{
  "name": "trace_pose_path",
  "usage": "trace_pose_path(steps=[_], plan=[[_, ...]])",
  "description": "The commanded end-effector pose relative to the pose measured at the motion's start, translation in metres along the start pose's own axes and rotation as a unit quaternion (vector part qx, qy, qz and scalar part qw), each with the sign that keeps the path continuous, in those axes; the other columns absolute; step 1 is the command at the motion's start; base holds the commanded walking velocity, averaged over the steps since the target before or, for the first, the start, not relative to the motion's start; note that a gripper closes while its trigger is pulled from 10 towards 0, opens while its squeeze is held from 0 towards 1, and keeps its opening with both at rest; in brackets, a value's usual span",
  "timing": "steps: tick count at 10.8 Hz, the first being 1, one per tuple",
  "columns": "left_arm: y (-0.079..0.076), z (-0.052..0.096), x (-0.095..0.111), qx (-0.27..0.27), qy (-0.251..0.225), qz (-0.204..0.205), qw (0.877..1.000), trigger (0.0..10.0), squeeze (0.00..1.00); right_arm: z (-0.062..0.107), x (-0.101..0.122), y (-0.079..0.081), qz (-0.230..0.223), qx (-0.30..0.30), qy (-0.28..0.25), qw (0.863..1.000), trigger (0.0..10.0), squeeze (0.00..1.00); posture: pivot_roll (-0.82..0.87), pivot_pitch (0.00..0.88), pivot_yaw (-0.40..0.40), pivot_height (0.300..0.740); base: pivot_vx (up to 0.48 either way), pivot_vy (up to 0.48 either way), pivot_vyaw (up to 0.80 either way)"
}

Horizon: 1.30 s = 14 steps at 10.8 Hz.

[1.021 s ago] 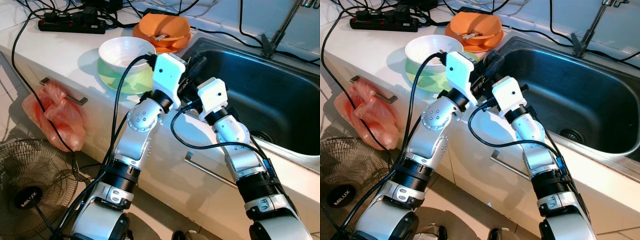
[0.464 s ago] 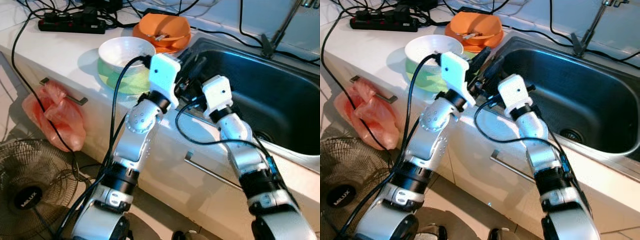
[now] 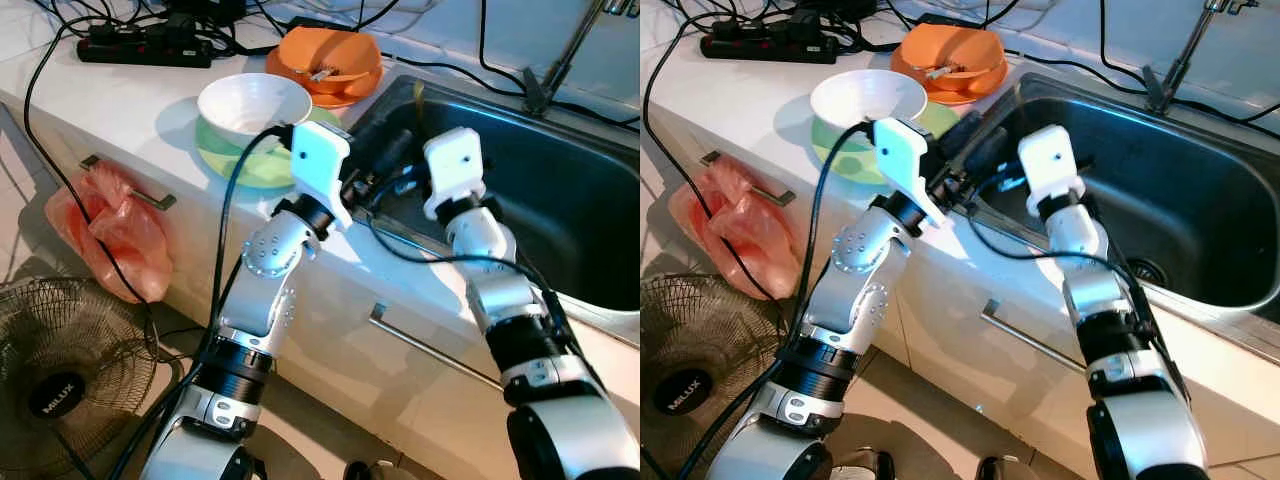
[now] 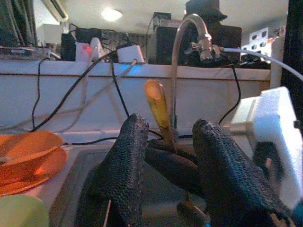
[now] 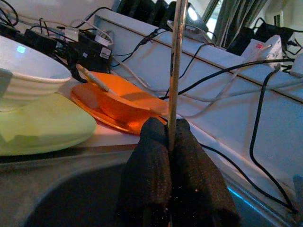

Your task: Kitchen organization

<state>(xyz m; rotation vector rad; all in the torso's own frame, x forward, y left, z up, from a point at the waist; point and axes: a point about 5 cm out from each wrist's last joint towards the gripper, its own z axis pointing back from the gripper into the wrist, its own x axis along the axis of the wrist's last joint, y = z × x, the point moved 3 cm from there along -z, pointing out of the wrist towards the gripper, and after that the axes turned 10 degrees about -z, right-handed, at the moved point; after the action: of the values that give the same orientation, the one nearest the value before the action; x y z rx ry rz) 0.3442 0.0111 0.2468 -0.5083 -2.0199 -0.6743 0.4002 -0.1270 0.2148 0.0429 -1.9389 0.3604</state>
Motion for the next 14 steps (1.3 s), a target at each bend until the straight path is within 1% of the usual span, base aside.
trace_pose_path(steps=[1, 2, 3, 4, 5, 6, 7, 8, 9, 10, 11, 13, 14], plan=[[-0.004, 0.000, 0.004, -0.011, -0.006, 0.000, 1.000, 10.0, 0.00, -0.002, 0.001, -0.009, -0.004, -0.017, -0.001, 1.000, 0.0, 0.00, 0.05, 0.083, -0.048, 0.740, 0.000, 0.000, 0.00], [0.003, 0.003, 0.003, 0.012, 0.000, -0.005, 1.000, 10.0, 0.00, -0.004, 0.000, -0.015, -0.003, -0.035, 0.005, 0.999, 1.4, 0.00, 0.05, 0.083, -0.048, 0.740, 0.000, 0.000, 0.00], [0.008, 0.004, 0.001, 0.030, 0.005, -0.007, 1.000, 10.0, 0.00, -0.004, -0.002, -0.020, -0.005, -0.051, 0.012, 0.999, 1.4, 0.00, 0.05, 0.083, -0.048, 0.740, 0.000, 0.000, 0.00], [0.018, 0.008, -0.006, 0.056, 0.025, -0.013, 0.998, 10.0, 0.00, -0.004, -0.003, -0.029, -0.008, -0.070, 0.017, 0.997, 10.0, 0.00, 0.05, 0.083, -0.048, 0.740, 0.000, 0.000, 0.00], [0.027, 0.014, -0.013, 0.085, 0.047, -0.007, 0.995, 10.0, 0.00, -0.003, -0.007, -0.038, -0.003, -0.092, 0.030, 0.995, 10.0, 0.00, 0.05, 0.086, -0.044, 0.740, 0.000, 0.000, 0.00], [0.031, 0.019, -0.023, 0.093, 0.079, -0.012, 0.992, 10.0, 0.00, -0.001, -0.011, -0.048, -0.008, -0.119, 0.040, 0.992, 10.0, 0.00, 0.05, 0.086, -0.044, 0.740, 0.000, 0.000, 0.00], [0.031, 0.022, -0.027, 0.088, 0.092, -0.005, 0.992, 10.0, 0.00, 0.001, -0.018, -0.055, -0.012, -0.141, 0.065, 0.988, 10.0, 0.00, 0.05, 0.090, -0.043, 0.740, 0.000, 0.000, 0.00], [0.032, 0.024, -0.031, 0.090, 0.105, -0.007, 0.990, 10.0, 0.00, 0.003, -0.023, -0.059, -0.007, -0.153, 0.080, 0.985, 10.0, 0.00, 0.05, 0.090, -0.043, 0.740, 0.000, 0.000, 0.00], [0.033, 0.029, -0.039, 0.092, 0.129, -0.012, 0.987, 10.0, 0.00, 0.009, -0.032, -0.064, 0.001, -0.166, 0.103, 0.981, 10.0, 0.00, 0.06, 0.093, -0.042, 0.740, 0.000, 0.000, 0.00], [0.032, 0.031, -0.042, 0.092, 0.139, -0.011, 0.986, 10.0, 0.00, 0.012, -0.037, -0.068, -0.020, -0.180, 0.112, 0.977, 10.0, 0.00, 0.05, 0.093, -0.040, 0.740, 0.000, 0.000, 0.00], [0.032, 0.033, -0.045, 0.091, 0.151, -0.011, 0.984, 10.0, 0.00, 0.015, -0.041, -0.072, -0.030, -0.193, 0.121, 0.973, 10.0, 0.00, 0.05, 0.092, -0.037, 0.740, 0.000, 0.000, 0.00], [0.030, 0.036, -0.048, 0.088, 0.159, -0.008, 0.983, 10.0, 0.00, 0.020, -0.047, -0.075, -0.035, -0.206, 0.131, 0.969, 10.0, 0.00, 0.05, 0.090, -0.035, 0.740, 0.000, 0.000, 0.00], [0.028, 0.037, -0.049, 0.087, 0.163, -0.003, 0.983, 10.0, 0.00, 0.024, -0.053, -0.072, -0.038, -0.204, 0.138, 0.968, 10.0, 0.00, 0.05, 0.090, -0.033, 0.740, 0.000, 0.000, 0.00]])
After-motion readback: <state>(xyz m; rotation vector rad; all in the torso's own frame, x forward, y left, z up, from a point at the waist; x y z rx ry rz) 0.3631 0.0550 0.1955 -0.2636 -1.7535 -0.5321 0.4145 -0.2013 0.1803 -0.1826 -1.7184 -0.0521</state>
